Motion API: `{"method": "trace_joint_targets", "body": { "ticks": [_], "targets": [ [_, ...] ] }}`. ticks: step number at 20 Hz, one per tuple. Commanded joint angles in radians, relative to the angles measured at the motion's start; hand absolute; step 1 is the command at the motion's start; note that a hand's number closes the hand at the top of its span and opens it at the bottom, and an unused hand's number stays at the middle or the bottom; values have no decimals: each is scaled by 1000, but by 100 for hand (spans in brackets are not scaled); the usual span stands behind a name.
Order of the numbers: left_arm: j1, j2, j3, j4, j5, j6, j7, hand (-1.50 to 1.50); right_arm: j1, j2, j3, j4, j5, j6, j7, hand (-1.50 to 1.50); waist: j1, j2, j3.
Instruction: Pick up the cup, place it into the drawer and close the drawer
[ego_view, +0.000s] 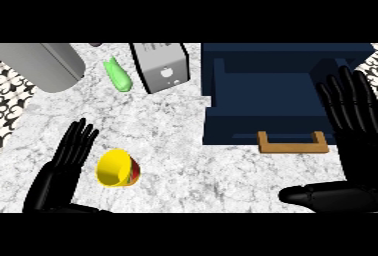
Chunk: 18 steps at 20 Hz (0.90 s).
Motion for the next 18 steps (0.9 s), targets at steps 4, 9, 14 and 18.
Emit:
{"method": "trace_joint_targets", "body": {
  "ticks": [4, 9, 14, 18],
  "targets": [
    [-77, 42, 69, 247, -20, -57, -134, -150, -46, 54, 68, 34, 90, -60, -1, -150, 1, 1, 0],
    [-92, 26, 57, 348, -78, -53, -218, -150, -21, 7, 6, -31, -6, -2, 43, -150, -1, 0, 0],
    [-101, 57, 91, 416, -59, -95, -255, -150, -42, 3, 3, -63, -10, -15, 97, -150, -1, 0, 0],
    [-118, 37, 93, 530, -92, -79, -354, -150, 26, -9, -37, -36, -38, 36, 20, -150, -2, 0, 0]
  ]
}}
